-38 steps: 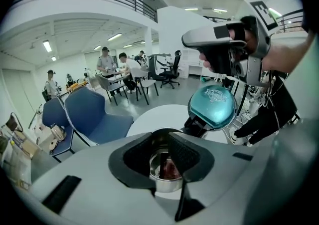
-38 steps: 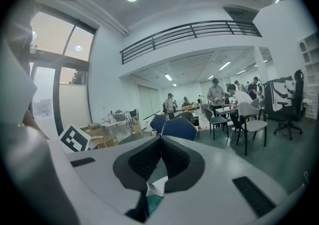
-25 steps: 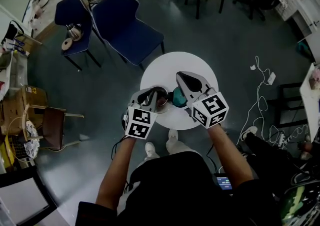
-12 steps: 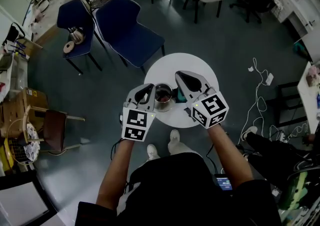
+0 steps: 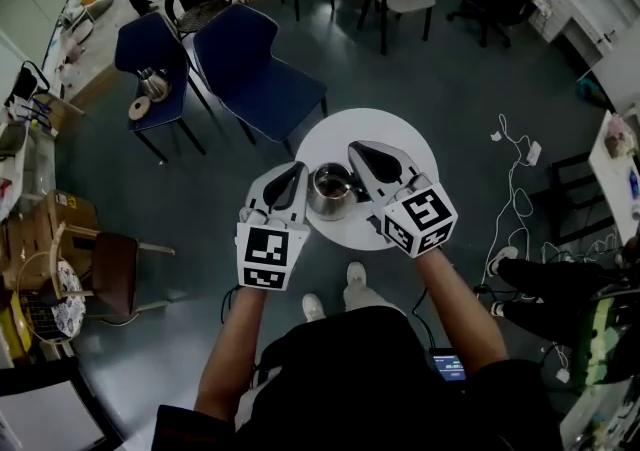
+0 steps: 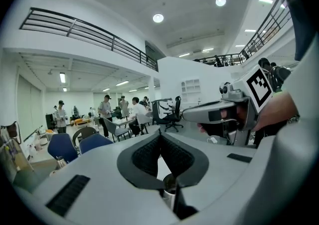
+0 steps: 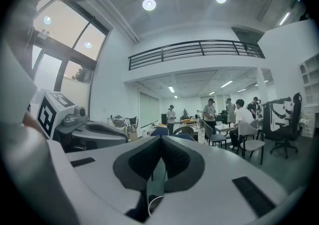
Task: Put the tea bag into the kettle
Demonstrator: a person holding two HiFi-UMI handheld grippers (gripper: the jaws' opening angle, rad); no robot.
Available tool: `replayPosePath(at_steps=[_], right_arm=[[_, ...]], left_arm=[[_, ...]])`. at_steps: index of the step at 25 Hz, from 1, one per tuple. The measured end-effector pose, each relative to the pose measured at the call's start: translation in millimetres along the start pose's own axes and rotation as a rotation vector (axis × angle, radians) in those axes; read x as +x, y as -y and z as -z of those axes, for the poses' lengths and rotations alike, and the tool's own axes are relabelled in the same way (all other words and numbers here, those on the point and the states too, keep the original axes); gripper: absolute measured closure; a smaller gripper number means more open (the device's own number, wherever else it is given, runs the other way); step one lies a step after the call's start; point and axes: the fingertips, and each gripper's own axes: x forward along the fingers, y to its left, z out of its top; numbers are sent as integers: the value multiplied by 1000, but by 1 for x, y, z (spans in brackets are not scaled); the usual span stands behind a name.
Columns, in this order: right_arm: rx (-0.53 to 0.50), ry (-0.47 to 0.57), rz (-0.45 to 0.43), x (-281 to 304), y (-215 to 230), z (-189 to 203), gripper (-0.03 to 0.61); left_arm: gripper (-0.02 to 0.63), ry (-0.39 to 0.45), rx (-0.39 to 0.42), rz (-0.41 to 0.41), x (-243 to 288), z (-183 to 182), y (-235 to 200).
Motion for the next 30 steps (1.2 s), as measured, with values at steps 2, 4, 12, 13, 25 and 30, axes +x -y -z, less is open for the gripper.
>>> replayPosePath(at_steps=[2,4,12,13,25,30], right_arm=[[-8,10,7,-3,-11,-4,560],[-15,18,15,-8,-21,-7,560],[-47,45,29,-23,-59,-19,560],[-50,48,31,-25,-63,-20,560],[-69,70,48,-35,-114,-23,560],[-73,77,55,-39,-125,-25,560]], left_arm=[[598,18,7,6,-12,-4,0],[598,35,11,12,-23,-7,2],[598,80,22,13,-67,-13,-2],[598,85,24,12,-72,-13,-2],[598,116,35,29,-124,-7,-8],[598,119,36,29,-137,-5,-10]])
